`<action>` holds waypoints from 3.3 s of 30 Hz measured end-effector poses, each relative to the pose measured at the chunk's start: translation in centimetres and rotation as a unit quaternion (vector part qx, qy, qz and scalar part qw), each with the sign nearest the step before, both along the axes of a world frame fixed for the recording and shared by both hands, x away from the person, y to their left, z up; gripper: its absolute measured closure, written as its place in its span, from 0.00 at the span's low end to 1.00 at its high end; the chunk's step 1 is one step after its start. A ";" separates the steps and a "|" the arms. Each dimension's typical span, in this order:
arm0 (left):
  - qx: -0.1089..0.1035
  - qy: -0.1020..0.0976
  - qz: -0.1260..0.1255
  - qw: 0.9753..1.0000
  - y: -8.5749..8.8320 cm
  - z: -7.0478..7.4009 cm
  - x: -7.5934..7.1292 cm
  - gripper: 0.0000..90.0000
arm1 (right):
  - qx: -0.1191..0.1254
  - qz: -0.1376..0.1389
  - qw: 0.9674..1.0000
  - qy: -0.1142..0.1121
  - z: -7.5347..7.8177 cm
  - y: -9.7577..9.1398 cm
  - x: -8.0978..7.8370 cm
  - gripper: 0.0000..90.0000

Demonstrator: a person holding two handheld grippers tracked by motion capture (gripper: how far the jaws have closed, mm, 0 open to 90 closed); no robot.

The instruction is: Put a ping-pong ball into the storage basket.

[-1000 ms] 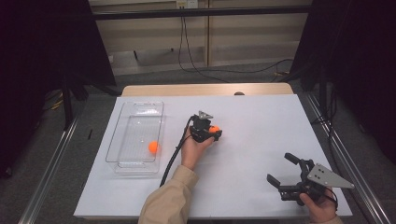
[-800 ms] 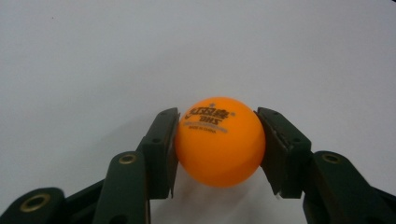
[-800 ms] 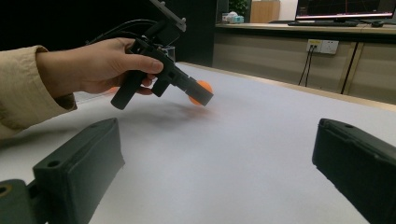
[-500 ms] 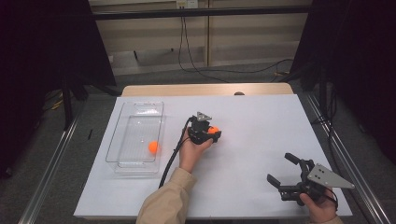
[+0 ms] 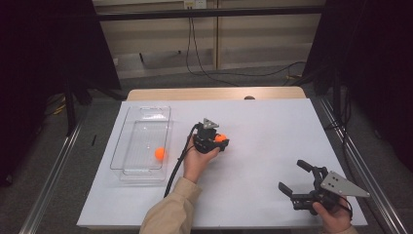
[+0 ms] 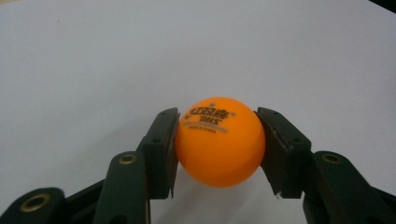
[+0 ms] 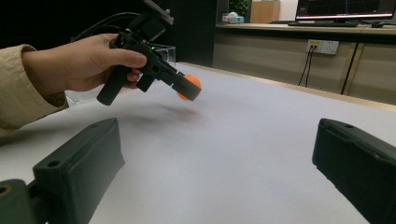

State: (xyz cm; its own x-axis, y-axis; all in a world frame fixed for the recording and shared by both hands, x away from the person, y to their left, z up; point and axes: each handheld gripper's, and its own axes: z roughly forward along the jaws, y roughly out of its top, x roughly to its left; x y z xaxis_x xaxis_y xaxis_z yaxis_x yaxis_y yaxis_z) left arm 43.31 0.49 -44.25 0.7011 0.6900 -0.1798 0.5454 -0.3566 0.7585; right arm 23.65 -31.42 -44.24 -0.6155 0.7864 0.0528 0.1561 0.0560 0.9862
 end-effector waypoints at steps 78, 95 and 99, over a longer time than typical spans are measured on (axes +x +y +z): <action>-0.012 -0.019 0.030 0.999 4.7 3.5 -1.7 0.57 | -0.004 -0.006 1.000 0.005 -0.1 -0.1 -0.1 0.01; -0.013 -0.025 0.038 0.999 5.4 3.9 -1.7 0.57 | -0.001 -0.008 1.000 0.008 -0.1 -0.1 0.0 0.01; -0.013 -0.026 0.041 0.999 5.5 4.0 -1.7 0.57 | -0.001 -0.007 1.000 0.008 -0.1 -0.1 0.0 0.01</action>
State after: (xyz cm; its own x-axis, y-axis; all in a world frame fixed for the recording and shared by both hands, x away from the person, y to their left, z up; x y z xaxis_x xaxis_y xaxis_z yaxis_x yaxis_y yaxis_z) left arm 41.63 6.01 -40.20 0.6517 0.7408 -0.1626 0.5310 -0.2926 0.7953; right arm 23.60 -31.56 -44.38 -0.6029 0.7956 0.0603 0.1723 0.0561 0.9835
